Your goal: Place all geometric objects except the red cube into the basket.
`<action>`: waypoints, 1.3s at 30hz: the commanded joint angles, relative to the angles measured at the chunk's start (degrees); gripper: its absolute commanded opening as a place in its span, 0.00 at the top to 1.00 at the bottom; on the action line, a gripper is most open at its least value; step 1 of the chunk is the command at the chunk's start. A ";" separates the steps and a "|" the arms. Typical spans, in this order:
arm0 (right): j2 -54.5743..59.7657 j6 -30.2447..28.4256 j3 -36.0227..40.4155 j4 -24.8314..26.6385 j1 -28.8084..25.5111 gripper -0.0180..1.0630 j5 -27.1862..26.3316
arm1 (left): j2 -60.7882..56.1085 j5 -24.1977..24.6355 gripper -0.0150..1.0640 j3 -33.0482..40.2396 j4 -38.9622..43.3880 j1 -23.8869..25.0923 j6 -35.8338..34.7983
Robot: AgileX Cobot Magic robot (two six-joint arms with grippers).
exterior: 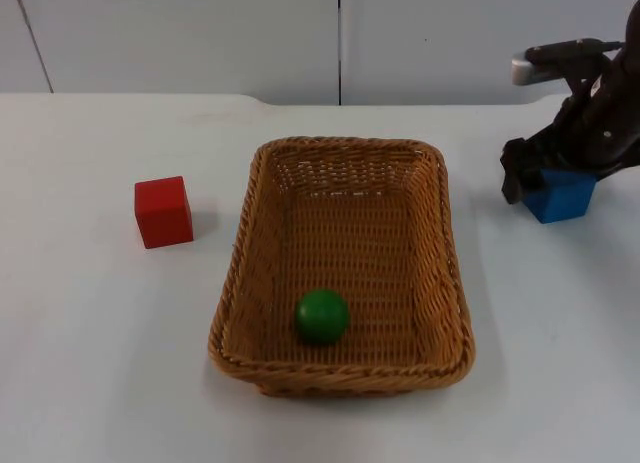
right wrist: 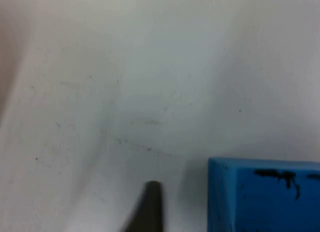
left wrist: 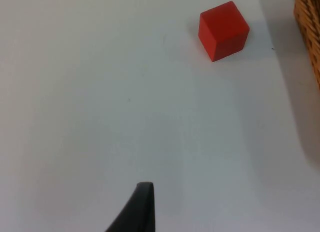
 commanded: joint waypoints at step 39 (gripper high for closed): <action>-21.83 -1.93 -0.16 1.08 18.73 0.99 8.90 | -0.31 -0.90 0.01 0.22 0.11 0.31 0.08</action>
